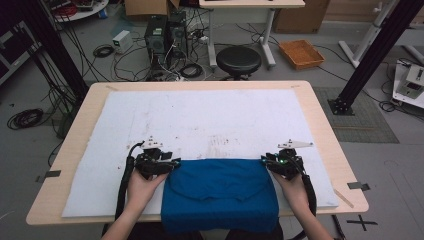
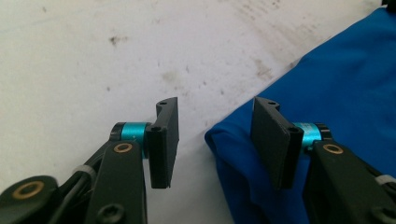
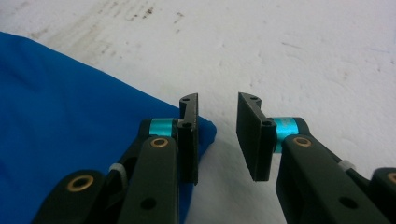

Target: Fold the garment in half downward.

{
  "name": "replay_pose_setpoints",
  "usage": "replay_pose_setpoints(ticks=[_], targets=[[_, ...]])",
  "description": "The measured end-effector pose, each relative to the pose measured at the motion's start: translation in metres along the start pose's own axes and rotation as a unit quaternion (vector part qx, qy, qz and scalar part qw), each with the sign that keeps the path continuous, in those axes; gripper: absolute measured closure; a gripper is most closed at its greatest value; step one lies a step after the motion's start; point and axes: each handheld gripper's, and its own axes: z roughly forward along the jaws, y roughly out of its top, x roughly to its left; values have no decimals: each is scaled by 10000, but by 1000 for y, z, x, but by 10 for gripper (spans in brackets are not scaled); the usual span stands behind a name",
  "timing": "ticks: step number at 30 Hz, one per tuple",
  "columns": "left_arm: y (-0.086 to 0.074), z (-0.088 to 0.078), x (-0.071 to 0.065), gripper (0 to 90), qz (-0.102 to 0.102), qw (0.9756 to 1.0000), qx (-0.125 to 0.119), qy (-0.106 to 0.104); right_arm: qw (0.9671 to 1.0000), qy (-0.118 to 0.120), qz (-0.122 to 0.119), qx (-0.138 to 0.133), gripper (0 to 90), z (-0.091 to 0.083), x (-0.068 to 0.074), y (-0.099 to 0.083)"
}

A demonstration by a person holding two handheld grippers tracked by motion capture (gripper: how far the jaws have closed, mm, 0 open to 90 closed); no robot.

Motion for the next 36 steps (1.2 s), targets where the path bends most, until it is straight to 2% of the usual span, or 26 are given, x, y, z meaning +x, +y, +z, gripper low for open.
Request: replay_pose_setpoints(ticks=[3, 6, 9, 12, 15, 16, 17, 18, 19, 20, 21, 24, 28, 31, 34, 36], targets=[[1, -3, 2, 519, -40, 9999, -112, -34, 9999, -58, 30, -119, 669, -5, -3, 0], [4, -8, 1, 519, -79, 9991, -365, -224, 9991, 51, 194, -381, 612, -14, -6, 2], [5, -6, 1, 510, -14, 9991, -270, -331, 9986, 169, 258, -434, 569, -15, -5, 3], [4, 0, -1, 510, -13, 9996, 25, -281, 9990, 232, 296, -238, 543, -6, -4, 2], [0, 5, -2, 535, -32, 9994, 211, -258, 9988, 385, 307, 53, 625, 5, -4, -1], [-2, 6, -3, 574, -36, 9995, 199, -249, 9987, 428, 268, 93, 659, 6, -3, -2], [-3, 5, -4, 597, 64, 9996, 176, -206, 9987, 452, 212, 68, 740, 6, -3, -3], [-4, 6, -5, 654, 86, 9995, 165, -271, 9980, 594, 183, 77, 786, 5, -2, -4], [-5, 6, -6, 695, 121, 9995, 155, -235, 9981, 593, 134, 92, 820, 5, -1, -4], [-5, 5, -6, 730, 130, 9993, 165, -309, 9981, 597, 66, 103, 837, 4, 0, -4], [-5, 6, -6, 790, 121, 9993, 146, -336, 9981, 605, 19, 114, 846, 3, 1, -4], [-3, 5, -5, 822, 274, 9991, 145, -302, 9982, 598, -55, 23, 856, 1, -1, -2], [7, 9, 4, 833, 361, 9992, 64, -172, 9982, 550, -176, -185, 856, 3, -4, 9], [19, 16, 17, 834, 303, 9995, -22, -129, 9984, 404, -337, -225, 856, 10, -7, 24], [33, 25, 30, 834, 202, 9997, -103, -49, 9985, 311, -372, -258, 856, 20, -12, 41], [43, 29, 39, 834, 211, 9997, -120, 31, 9986, 237, -368, -285, 856, 27, -17, 53]])
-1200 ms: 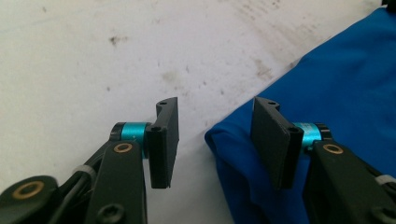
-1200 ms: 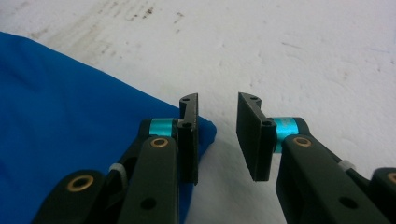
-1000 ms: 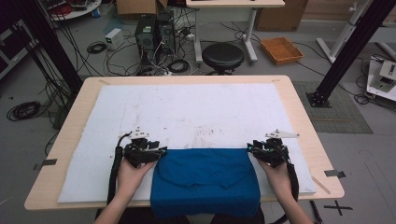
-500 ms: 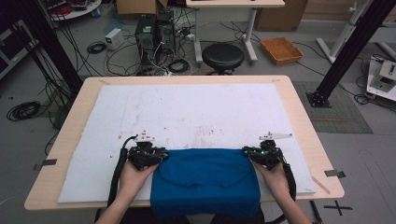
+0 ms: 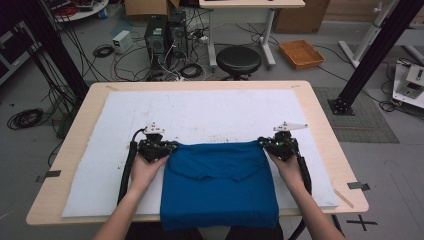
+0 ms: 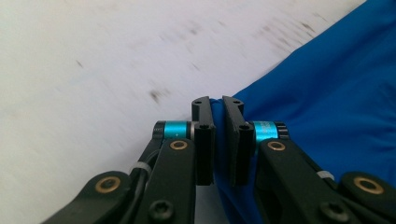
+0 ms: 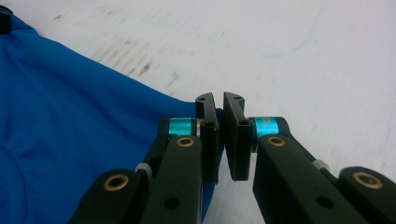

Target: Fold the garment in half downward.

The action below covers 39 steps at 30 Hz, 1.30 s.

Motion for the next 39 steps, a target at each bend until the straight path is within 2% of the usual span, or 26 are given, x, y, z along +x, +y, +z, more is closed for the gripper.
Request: replay_pose_setpoints(ticks=[3, 6, 12, 15, 17, 18, 21, 24, 26, 30, 32, 36, 39], targets=[[13, 8, 10, 834, 89, 9998, 41, 161, 9999, -64, 87, 13, 856, 12, -10, 13], [21, 16, 18, 834, 24, 9999, 45, 165, 9998, -101, 150, 77, 856, 25, -18, 21], [32, 27, 25, 833, 130, 9995, 150, 226, 9994, -163, 275, 116, 856, 38, -28, 24], [31, 29, 26, 827, 79, 9996, 124, 242, 9993, -201, 293, 129, 851, 40, -29, 24], [31, 28, 25, 751, 85, 9991, 152, 392, 9992, -210, 308, 118, 819, 39, -29, 24], [32, 26, 25, 675, 91, 9987, 174, 475, 9992, -225, 305, 101, 785, 38, -28, 24], [33, 16, 24, 584, -16, 9988, 93, 471, 9990, -283, 354, -18, 722, 31, -28, 24], [29, -1, 19, 576, -91, 9986, -264, 456, 9986, -286, 417, -146, 677, 18, -28, 21], [22, -11, 15, 575, -246, 9981, -360, 438, 9985, -273, 455, -155, 669, 9, -26, 17], [8, -25, 5, 562, -446, 9981, -120, 407, 9983, -248, 425, -302, 655, -10, -16, 5], [1, -27, 0, 566, -498, 9983, -2, 301, 9984, -204, 399, -341, 652, -16, -12, -1], [-7, -24, -7, 592, -660, 9975, 216, 120, 9984, -188, 412, -339, 661, -24, -3, -11], [-9, -18, -6, 615, -821, 9958, 390, 143, 9984, -154, 452, -290, 662, -22, 0, -16]])
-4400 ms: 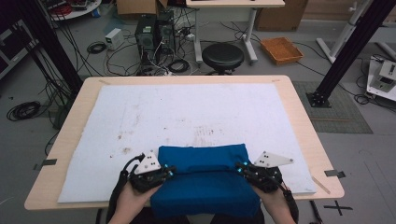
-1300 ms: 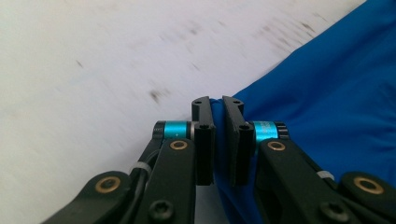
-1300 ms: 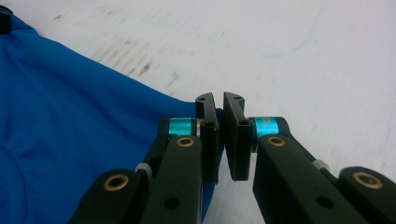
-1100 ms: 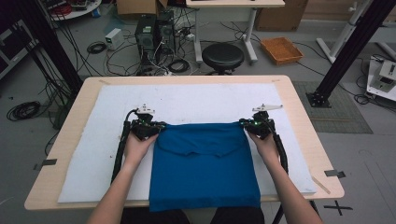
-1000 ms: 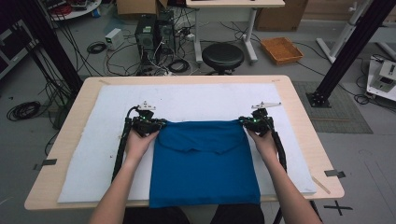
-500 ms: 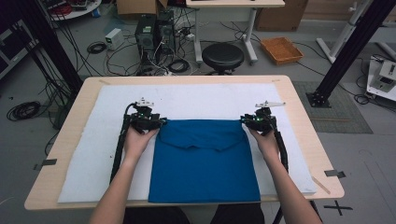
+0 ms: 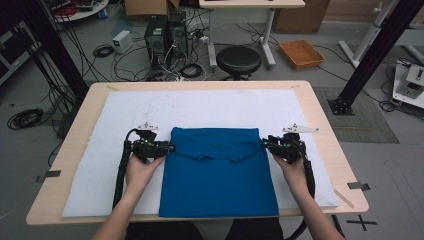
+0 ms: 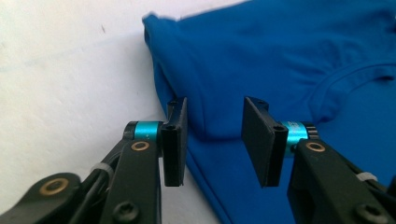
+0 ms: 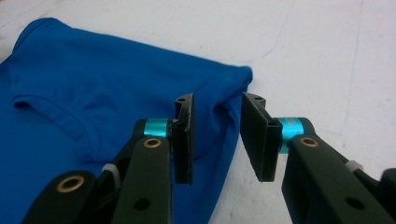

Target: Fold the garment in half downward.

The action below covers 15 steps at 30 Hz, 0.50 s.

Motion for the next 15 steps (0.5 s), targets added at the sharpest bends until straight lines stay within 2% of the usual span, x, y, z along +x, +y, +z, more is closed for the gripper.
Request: replay_pose_setpoints(ticks=[2, 6, 11, 15], targets=[[0, 3, 2, 629, -180, 9998, 34, -43, 10000, 34, 64, 50, 662, 3, 0, -3], [0, 6, 6, 630, -378, 9992, 52, -124, 9998, 88, 127, 114, 662, 9, -1, -8], [0, 8, 7, 685, -458, 9989, 5, -140, 9997, 122, 138, 163, 663, 14, 0, -7], [1, 8, 5, 687, -398, 9991, -14, -172, 9997, 135, 140, 157, 663, 14, 1, -7]])
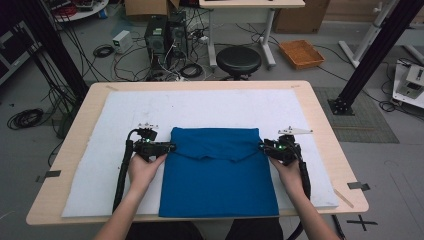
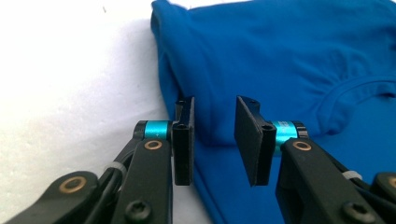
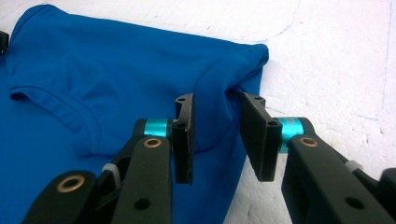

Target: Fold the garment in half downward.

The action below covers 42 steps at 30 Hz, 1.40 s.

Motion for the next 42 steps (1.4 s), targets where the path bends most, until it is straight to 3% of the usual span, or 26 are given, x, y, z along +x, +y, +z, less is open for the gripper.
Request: replay_pose_setpoints(ticks=[4, 14, 21, 24, 26, 35, 42], targets=[[0, 4, 0, 693, -39, 10000, 72, 22, 10000, -5, 10, 18, 663, 1, 1, 0], [0, 3, -2, 869, 122, 9999, 56, -59, 9998, 112, 146, 125, 677, 2, 1, -2], [0, 5, -3, 887, 205, 9998, 1, -83, 9994, -58, 60, 348, 680, 13, 4, -2], [0, 4, -3, 887, 295, 9994, -14, -152, 9988, -11, -100, 481, 852, 18, 5, -2], [0, 3, -4, 888, 352, 9993, -14, -147, 9987, 5, -194, 465, 875, 18, 7, -1], [2, -12, -8, 889, 450, 9984, -92, -321, 9990, 289, -140, 295, 877, -4, 7, 4], [-3, -35, -24, 889, 625, 9961, -29, -621, 9980, 500, -245, 286, 878, -31, 16, 4]])
